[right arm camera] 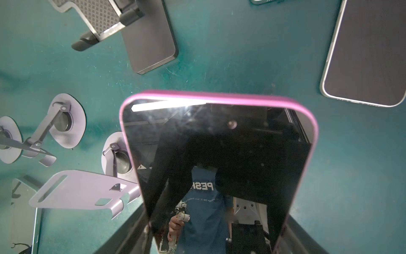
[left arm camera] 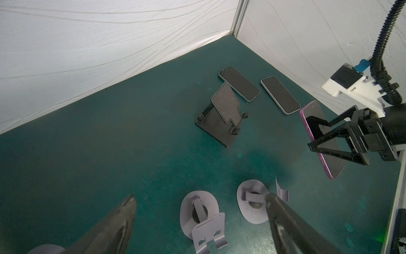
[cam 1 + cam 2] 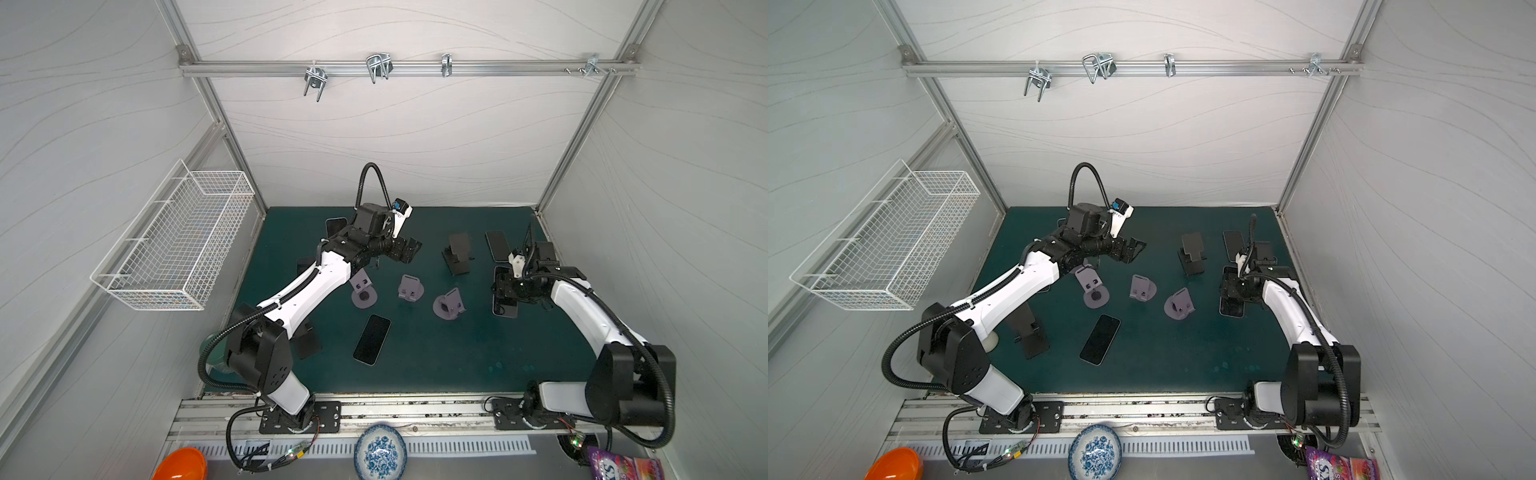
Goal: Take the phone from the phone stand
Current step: 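Carry the pink-framed phone farther away with the right gripper while the left gripper advances, then lower the held pink-framed phone toward the table with the right gripper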
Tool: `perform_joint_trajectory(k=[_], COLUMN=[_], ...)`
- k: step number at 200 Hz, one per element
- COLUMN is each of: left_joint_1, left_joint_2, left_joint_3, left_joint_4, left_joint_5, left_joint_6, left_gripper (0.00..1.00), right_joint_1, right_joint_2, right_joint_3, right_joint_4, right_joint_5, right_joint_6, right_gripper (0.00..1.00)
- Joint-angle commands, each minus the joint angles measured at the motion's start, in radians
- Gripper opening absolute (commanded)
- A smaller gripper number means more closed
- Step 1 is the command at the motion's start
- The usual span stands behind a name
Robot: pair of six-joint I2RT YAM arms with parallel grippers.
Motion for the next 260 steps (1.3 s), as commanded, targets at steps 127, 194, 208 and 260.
perform_joint_trajectory(k=[127, 194, 208, 260], left_joint_1=[0.013, 0.013, 0.013, 0.014], left_joint_2=[-0.087, -0.118, -0.127, -0.153], left_joint_3=[-0.046, -0.08, -0.091, -0.118], left_joint_4=[0.019, 0.005, 0.001, -0.013], left_joint_5=[-0.1, -0.127, -0.135, -0.147], left_joint_6=[-0.069, -0.086, -0.083, -0.079], left_gripper=[0.93, 0.93, 0.93, 0.93], right_joint_1=[0.017, 0.015, 0.014, -0.006], right_joint_2=[0.052, 0.208, 0.248, 0.358], right_joint_3=[-0.04, 0.008, 0.022, 0.072], right_joint_4=[0.073, 0.171, 0.182, 0.188], right_joint_5=[0.003, 0.017, 0.01, 0.031], right_joint_6=[-0.005, -0.016, -0.014, -0.012], right_gripper=[0.56, 0.56, 0.56, 0.59])
